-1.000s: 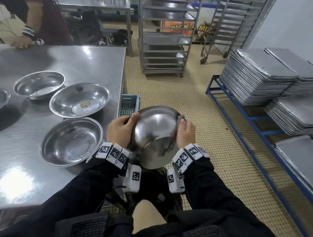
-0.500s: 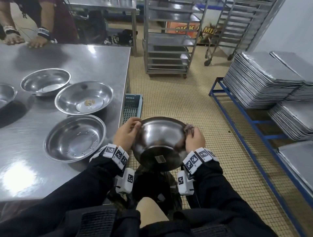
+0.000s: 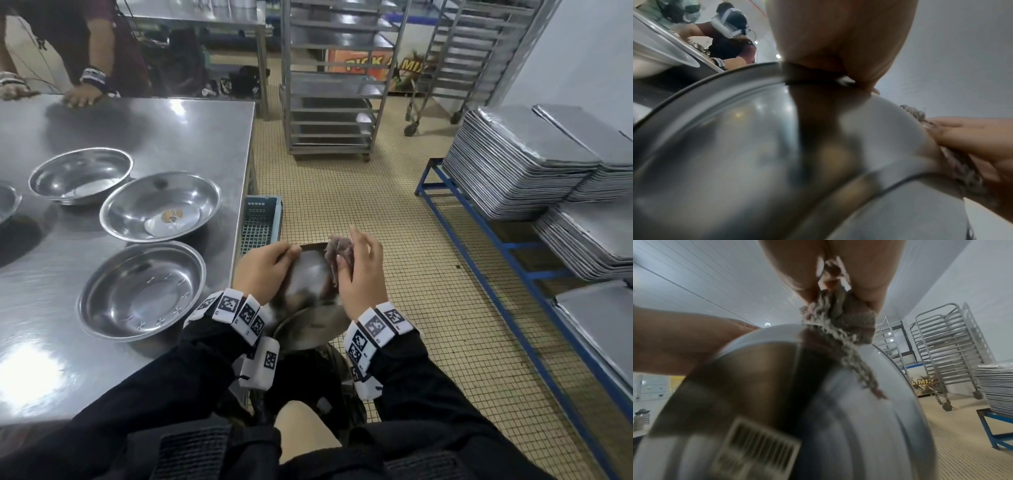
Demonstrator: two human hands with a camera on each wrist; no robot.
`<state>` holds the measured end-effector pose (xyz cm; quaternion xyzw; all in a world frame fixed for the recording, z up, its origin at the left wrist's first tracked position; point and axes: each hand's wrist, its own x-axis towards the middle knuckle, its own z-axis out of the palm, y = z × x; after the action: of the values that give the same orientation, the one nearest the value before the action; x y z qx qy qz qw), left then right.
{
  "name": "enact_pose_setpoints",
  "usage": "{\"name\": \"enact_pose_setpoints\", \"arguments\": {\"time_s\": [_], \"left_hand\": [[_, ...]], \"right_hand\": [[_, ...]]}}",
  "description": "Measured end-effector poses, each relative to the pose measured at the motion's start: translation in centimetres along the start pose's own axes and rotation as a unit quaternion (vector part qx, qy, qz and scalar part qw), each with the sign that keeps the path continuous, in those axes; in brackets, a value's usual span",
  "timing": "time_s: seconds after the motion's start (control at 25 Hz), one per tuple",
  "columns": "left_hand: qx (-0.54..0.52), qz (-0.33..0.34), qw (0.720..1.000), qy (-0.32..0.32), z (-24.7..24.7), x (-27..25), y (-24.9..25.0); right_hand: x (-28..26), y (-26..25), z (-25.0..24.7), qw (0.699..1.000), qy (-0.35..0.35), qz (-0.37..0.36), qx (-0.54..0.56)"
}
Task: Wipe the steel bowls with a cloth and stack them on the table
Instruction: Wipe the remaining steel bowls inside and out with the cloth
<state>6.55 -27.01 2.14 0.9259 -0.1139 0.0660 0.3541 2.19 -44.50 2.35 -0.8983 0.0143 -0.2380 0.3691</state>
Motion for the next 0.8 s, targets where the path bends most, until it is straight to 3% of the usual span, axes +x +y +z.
{"name": "enact_pose_setpoints", "arguments": {"time_s": [0.12,0.32,0.44,0.64,0.72,0.8], "left_hand": [[-0.058,-0.038,0.997,0.031,-0.7,0.6,0.5],[-0.079,0.009,0.993,0.087,-2.0,1.4,1.5],[-0.104,0.019,0.989,0.1,-2.3,1.8,1.4],[-0.184,-0.046,0.973,0.129,-2.8,2.1,-0.1],[-0.194,-0.064,0.969,0.139,-2.8,2.2,-0.4],[-0.195,-0.074,0.966,0.15,-2.8,2.4,-0.6]], "right_hand": [[-2.0,-0.6,0.0,0.996,0.059,-0.063,0.001],[-1.4,-2.2,0.4,0.993,0.03,-0.092,-0.074],[1.1,-2.3,-0.1,0.998,0.039,-0.032,-0.038],[1.9,1.2,-1.8,0.989,-0.007,0.141,0.051],[0.9,0.8,-1.5,0.992,0.004,0.119,0.032],[-0.1,-0.7,-0.4,0.999,0.016,0.033,0.016]]}}
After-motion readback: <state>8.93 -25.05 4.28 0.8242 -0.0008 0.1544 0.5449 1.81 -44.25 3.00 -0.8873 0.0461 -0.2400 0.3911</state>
